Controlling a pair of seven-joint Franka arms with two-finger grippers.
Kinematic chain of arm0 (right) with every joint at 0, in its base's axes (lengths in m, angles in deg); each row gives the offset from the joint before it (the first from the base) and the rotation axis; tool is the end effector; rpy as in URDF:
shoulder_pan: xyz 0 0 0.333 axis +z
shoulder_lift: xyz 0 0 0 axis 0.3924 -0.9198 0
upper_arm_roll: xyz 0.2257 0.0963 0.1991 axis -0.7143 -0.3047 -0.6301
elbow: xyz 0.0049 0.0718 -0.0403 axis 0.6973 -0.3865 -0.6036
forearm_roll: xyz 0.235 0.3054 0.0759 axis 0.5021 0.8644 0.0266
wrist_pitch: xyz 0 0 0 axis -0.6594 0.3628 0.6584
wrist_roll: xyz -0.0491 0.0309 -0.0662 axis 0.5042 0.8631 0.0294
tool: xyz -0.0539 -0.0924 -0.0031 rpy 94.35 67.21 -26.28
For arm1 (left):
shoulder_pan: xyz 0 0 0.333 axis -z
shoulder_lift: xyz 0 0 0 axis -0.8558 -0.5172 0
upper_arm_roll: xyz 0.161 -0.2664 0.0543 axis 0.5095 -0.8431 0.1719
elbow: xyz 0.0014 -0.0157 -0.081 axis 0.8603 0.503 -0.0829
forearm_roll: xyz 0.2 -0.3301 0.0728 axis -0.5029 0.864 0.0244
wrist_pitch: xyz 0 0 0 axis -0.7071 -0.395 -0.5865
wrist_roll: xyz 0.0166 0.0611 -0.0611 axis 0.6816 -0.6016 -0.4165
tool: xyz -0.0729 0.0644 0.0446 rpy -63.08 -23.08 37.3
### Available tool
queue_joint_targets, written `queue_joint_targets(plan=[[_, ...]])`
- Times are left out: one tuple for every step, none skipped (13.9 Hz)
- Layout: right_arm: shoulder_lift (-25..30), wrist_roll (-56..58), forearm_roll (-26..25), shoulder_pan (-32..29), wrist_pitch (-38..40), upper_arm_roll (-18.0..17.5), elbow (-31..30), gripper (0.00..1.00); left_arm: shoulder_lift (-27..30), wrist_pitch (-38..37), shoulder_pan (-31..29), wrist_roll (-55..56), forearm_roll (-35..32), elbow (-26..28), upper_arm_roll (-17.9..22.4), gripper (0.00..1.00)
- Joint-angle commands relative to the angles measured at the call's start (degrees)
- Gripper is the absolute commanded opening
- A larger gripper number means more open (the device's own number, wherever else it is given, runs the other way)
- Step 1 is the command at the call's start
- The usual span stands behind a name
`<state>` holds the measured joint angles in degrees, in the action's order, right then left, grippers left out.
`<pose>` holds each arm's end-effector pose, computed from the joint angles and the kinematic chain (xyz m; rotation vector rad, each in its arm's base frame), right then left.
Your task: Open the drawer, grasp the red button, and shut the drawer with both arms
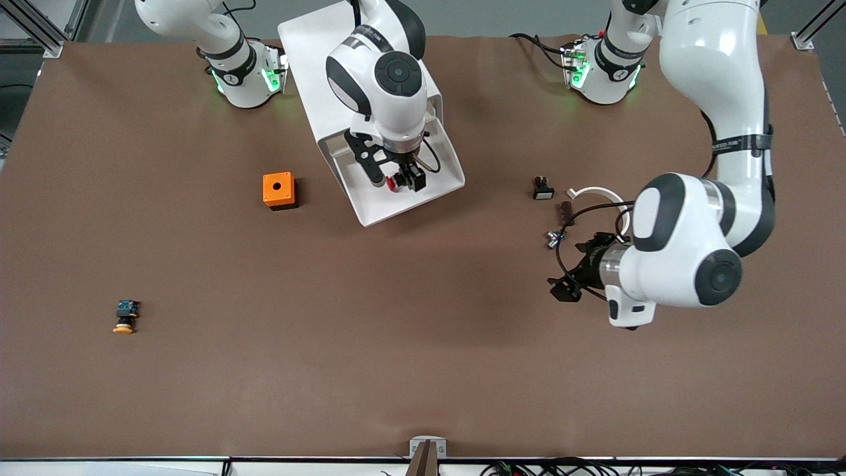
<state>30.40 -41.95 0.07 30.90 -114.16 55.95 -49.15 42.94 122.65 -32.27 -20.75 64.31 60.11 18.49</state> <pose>0.4119 0.4886 0.3650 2.6647 -1.4914 -0.0822 0.6672 -0.2355 0.3758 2.7941 1.1406 -0.5313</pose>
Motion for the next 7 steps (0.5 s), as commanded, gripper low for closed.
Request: queue_joint_targets(plan=[[-1.6, -1.61, 0.27, 1.54, -1.99, 0.69, -0.4, 0.96, 0.25, 3.76, 1.63, -4.86, -3.32, 1.07, 0.05, 0.99], [-1.87, -1.61, 0.27, 1.54, -1.99, 0.69, -0.4, 0.95, 0.25, 4.91, 1.71, -5.83, -3.33, 1.59, 0.05, 0.99], [-1.87, -1.7, 0.27, 1.54, -2.17, 0.69, -0.4, 0.94, 0.07, 5.62, 1.8, -6.54, -3.33, 1.59, -0.04, 0.99], [-1.87, -1.96, 0.27, 1.54, -2.26, 0.69, -0.4, 0.92, -0.28, 6.32, 2.67, -6.63, -3.33, 1.59, -0.04, 0.99], [-1.87, -2.05, 0.27, 1.54, -2.26, 0.69, -0.4, 0.91, -0.37, 7.28, 3.64, -6.72, -3.51, 1.59, -0.04, 0.99], [-1.87, -2.05, 0.27, 1.54, -2.26, 0.69, -0.4, 0.9, -0.37, 8.34, 5.04, -6.72, -3.68, 1.77, 0.05, 0.99], [-1.96, -1.96, 0.18, 1.54, -2.08, 0.69, -0.4, 0.87, -0.37, 9.22, 5.66, -7.16, -4.81, 1.77, -0.04, 0.99]])
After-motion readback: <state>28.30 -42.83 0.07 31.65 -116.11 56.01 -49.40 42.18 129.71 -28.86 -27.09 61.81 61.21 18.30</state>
